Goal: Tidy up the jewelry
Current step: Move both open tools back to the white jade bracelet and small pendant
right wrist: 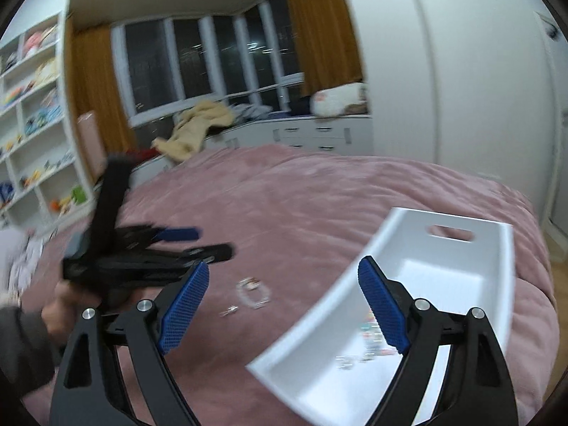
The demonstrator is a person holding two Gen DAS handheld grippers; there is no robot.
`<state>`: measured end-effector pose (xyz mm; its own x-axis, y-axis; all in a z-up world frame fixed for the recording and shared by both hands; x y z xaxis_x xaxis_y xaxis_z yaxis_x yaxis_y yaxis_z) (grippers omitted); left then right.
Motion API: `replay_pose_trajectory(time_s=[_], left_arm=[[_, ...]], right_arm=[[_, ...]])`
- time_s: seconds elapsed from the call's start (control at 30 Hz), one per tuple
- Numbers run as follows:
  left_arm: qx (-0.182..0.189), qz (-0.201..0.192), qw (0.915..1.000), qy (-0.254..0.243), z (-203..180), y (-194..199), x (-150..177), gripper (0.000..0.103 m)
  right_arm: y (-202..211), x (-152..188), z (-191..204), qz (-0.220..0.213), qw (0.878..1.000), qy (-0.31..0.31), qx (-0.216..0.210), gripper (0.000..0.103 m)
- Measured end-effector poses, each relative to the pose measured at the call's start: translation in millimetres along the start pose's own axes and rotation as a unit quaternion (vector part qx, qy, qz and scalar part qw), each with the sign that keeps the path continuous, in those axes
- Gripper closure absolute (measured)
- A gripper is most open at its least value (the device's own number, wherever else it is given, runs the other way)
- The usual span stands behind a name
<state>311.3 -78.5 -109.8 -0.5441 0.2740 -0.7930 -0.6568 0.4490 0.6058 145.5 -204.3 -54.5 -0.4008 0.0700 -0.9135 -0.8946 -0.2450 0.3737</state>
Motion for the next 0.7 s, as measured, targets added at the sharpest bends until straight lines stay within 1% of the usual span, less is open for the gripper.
replay_pose_trajectory(time_s=[0.07,0.2,0.3,0.37,0.43,0.47,0.53,0.6,0.67,0.7], left_arm=[[-0.004,0.003,1.0,0.0,10.3,-3.3,3.2,0.023],[-0.008,0.01,0.9999,0.004,29.6,-19.0,9.5,0.023],[-0.01,0.023,0.9997,0.001,36.3,-35.5,19.7,0.023],[-0.007,0.031,0.9995,0.004,40.3,-46.2,27.2,0.023],[0.001,0.039,0.9992,0.01,45.4,-59.0,36.0,0.023],[0.005,0.045,0.9989,0.014,47.9,-66.8,40.5,0.023],[0.007,0.056,0.9983,0.016,50.2,-78.8,46.2,0.023],[0.003,0.076,0.997,0.013,55.5,-97.0,54.0,0.023],[0.002,0.09,0.9958,0.013,58.8,-108.3,59.0,0.026],[0.0,0.098,0.9952,0.01,60.7,-115.0,62.0,0.026]], right_arm=[[-7.2,9.8,23.3,0.006,1.0,0.015,-0.019,0.018],[-18.3,26.6,56.7,0.009,0.999,0.018,-0.05,0.018],[-34.2,40.7,74.7,0.023,0.998,0.016,-0.057,0.018],[-51.9,51.6,78.7,0.039,0.998,-0.005,-0.054,0.019],[-69.2,62.5,77.2,0.049,0.997,-0.038,-0.047,0.02],[-73.5,65.7,77.2,0.045,0.997,-0.039,-0.038,0.022],[-86.9,71.4,83.9,0.04,0.999,-0.027,-0.025,0.022],[-96.7,76.6,94.1,0.039,0.999,-0.018,-0.027,0.023],[-105.6,86.1,94.3,0.048,0.998,-0.023,-0.028,0.023],[-110.1,92.5,97.8,0.052,0.998,-0.015,-0.031,0.023]])
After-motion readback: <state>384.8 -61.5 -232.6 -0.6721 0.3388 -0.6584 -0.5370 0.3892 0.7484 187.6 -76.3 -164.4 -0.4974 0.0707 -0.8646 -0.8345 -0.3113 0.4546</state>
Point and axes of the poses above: each gripper's, at about its wrist camera, not at the fingertips, and y roughly against the way its jaws point, z to its left, x to its underside, the point moved 6 cm from there along -y, roughly the way its jaws point, and after that the axes turned 6 degrees about -z, right-handed, at the moved point
